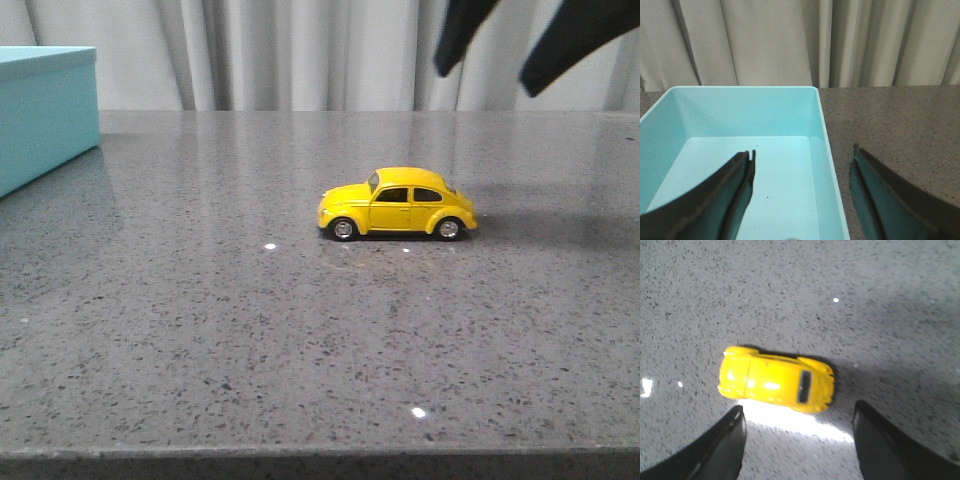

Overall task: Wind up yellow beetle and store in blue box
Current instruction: 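Lower the right gripper onto the yellow toy beetle and grasp its roof, then drag the beetle backward along the table with the right gripper to wind it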

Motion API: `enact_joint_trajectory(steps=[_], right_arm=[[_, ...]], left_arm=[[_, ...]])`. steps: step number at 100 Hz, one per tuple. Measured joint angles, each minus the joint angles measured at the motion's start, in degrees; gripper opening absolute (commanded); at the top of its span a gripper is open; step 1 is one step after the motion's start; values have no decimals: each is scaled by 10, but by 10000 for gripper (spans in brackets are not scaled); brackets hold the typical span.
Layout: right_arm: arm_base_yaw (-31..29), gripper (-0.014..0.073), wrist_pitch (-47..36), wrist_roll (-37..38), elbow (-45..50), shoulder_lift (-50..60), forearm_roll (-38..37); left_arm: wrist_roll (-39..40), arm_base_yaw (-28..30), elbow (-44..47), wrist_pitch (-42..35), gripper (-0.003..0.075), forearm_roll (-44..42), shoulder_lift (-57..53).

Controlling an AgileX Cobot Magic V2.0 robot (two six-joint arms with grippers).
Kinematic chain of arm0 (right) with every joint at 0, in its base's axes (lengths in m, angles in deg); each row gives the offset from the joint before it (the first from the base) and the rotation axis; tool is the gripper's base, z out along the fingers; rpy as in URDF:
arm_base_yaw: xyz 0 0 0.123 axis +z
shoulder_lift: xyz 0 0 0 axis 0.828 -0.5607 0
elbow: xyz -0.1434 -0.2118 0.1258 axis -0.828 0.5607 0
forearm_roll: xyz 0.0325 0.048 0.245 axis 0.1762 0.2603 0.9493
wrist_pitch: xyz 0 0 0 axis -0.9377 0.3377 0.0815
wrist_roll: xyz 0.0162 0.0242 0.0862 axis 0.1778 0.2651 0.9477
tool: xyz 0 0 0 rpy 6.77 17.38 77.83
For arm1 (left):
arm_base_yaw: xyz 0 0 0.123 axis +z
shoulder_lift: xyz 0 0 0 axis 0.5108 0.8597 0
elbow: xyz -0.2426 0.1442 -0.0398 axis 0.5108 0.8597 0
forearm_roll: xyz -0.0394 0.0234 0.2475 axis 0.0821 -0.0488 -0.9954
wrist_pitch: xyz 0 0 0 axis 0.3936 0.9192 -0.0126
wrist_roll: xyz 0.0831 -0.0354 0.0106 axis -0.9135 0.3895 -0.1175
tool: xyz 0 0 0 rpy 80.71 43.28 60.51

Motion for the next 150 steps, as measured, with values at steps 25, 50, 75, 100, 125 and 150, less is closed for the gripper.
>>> enact_joint_trajectory(steps=[25, 50, 75, 100, 125, 150], right_arm=[[54, 473, 66, 83, -103, -96, -59], [65, 473, 101, 121, -139, -149, -68], [65, 473, 129, 136, -140, -163, -68], [65, 473, 133, 138, -140, -184, -52], [65, 473, 127, 138, -140, -189, -52], [65, 467, 127, 139, -143, -196, -52]], left_arm=[[0, 0, 0, 1, 398, 0, 0], [0, -30, 0, 5, 398, 0, 0], [0, -45, 0, 8, 398, 0, 0], [0, -47, 0, 8, 398, 0, 0], [0, -47, 0, 9, 398, 0, 0], [0, -47, 0, 9, 398, 0, 0]])
